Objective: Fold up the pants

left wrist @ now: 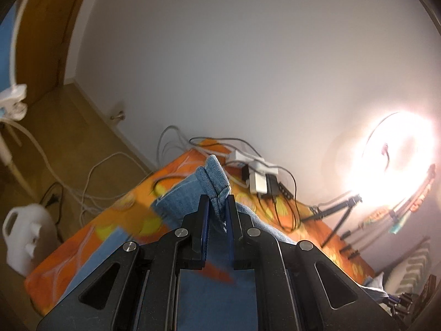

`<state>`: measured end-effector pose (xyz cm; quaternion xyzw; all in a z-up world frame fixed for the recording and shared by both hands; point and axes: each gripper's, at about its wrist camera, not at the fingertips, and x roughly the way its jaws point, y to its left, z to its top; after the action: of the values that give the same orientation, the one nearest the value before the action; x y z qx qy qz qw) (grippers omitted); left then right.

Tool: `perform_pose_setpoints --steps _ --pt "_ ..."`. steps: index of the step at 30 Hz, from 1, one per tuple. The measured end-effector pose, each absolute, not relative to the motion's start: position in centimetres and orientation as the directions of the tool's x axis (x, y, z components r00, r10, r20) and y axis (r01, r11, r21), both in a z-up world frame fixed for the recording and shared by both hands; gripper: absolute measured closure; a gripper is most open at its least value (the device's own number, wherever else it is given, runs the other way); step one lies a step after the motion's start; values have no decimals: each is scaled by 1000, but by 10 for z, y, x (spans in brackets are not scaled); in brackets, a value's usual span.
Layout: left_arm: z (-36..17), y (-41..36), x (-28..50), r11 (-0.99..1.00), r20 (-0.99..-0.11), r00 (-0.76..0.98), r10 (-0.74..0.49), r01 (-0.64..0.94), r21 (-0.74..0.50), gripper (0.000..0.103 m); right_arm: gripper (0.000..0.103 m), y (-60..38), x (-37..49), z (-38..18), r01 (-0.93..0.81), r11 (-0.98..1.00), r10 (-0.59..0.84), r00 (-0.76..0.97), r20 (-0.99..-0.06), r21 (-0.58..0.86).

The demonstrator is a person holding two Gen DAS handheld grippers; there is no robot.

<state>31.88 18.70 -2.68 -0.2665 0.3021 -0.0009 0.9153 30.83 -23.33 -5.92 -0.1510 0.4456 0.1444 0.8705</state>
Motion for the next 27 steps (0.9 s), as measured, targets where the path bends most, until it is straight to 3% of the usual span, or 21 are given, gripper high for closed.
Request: perform_pose_setpoints --steps 8,22,25,27 --pt "-69 193 241 857 -609 777 -161 -196 -477 94 96 -210 234 -61 -441 892 151 499 -853 -99" --pt "-142 202 164 874 -723 669 -174 -234 -426 94 95 -177 179 -129 -543 838 133 292 -947 -50" --pt "-150 204 161 869 -730 659 -182 -239 -432 94 86 -173 184 -130 -548 836 118 243 -963 -36" --pt "-152 206 159 870 -730 657 -189 -233 -434 94 65 -167 190 -116 -564 825 177 224 -958 20"
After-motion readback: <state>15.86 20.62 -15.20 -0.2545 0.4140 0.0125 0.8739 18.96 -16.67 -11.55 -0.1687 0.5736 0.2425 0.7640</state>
